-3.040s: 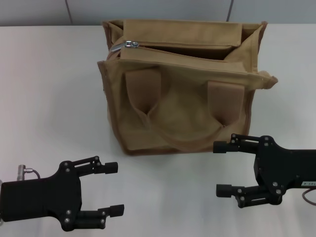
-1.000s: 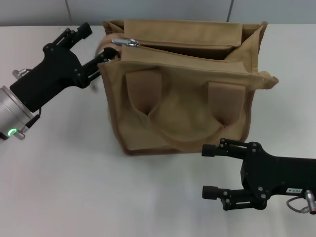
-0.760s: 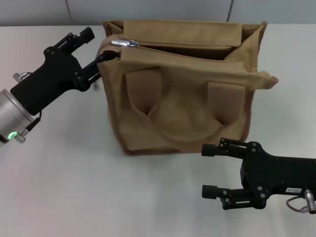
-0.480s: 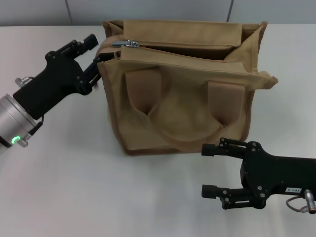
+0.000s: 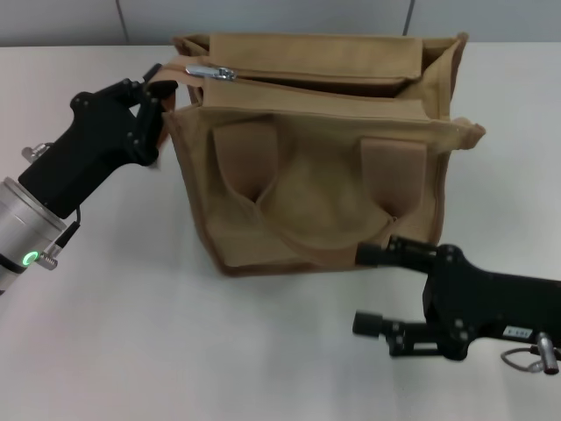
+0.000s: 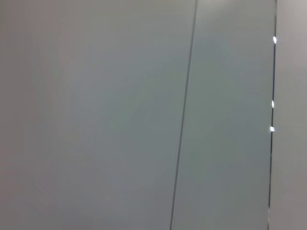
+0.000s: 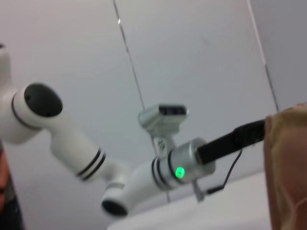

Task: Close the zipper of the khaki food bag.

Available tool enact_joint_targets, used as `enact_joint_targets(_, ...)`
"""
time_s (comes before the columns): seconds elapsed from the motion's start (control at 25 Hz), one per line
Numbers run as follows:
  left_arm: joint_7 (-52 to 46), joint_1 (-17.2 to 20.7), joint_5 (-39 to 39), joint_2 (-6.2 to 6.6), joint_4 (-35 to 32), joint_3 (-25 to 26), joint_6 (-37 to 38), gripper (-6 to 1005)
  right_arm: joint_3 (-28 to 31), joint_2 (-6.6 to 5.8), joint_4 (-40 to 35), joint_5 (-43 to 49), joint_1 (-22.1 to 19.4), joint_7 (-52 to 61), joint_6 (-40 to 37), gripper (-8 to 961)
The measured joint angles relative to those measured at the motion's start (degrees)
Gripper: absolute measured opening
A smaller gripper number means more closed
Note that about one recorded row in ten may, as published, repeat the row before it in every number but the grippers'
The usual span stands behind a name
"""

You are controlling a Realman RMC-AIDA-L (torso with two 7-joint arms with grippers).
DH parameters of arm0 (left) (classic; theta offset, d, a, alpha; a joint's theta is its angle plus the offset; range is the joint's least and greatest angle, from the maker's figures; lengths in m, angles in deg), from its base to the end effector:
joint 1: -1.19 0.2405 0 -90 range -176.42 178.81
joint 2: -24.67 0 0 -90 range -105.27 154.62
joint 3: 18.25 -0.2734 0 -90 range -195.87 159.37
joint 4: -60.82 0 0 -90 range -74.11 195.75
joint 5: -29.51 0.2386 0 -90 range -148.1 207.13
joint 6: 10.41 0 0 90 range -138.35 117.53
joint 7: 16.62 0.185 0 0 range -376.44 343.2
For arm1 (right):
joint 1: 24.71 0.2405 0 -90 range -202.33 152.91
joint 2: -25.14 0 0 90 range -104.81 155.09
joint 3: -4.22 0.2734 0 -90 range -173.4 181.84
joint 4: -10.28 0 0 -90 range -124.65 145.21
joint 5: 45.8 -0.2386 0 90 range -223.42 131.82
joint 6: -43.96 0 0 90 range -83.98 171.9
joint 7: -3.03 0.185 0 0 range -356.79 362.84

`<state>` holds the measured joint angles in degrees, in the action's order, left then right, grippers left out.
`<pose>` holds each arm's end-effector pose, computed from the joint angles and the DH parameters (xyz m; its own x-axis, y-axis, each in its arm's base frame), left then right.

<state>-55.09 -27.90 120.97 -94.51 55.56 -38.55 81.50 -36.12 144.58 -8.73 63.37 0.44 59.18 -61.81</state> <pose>-0.2777 0.3595 -0.0482 0.5053 -0.0745 0.8597 0.5861 -0.7016 -0.4052 0.2684 0.2719 -0.0815 0.6538 -0.2414 -0.7171 -0.2813 -0.9574 0.0658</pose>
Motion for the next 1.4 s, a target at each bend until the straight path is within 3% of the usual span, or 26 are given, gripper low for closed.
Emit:
enact_joint_targets(0.36, 0.04, -1.50, -0.01, -0.01, 2.84, 1.23, 3.69, 26, 0.03, -0.08, 4.06, -9.34, -0.23, 4.84, -2.44, 839)
enact_joint_targets(0.6, 3.89, -2.81, 0.29, 0.00, 7.17, 1.63, 9.53, 29, 0.07, 0.00, 6.59, -15.44, 1.75, 10.86, -3.79, 838)
enact_joint_targets(1.0, 5.15, -3.75, 0.58, 0.00, 8.72, 2.36, 9.33, 34, 0.09, 0.04, 7.71, -18.78, 7.34, 18.17, -3.85, 838)
enact_joint_targets(1.4, 3.77, -4.75, 0.80, 0.00, 9.17, 2.16, 11.03, 38, -0.59, 0.16, 9.84, -22.32, 12.47, 24.72, 2.53, 722)
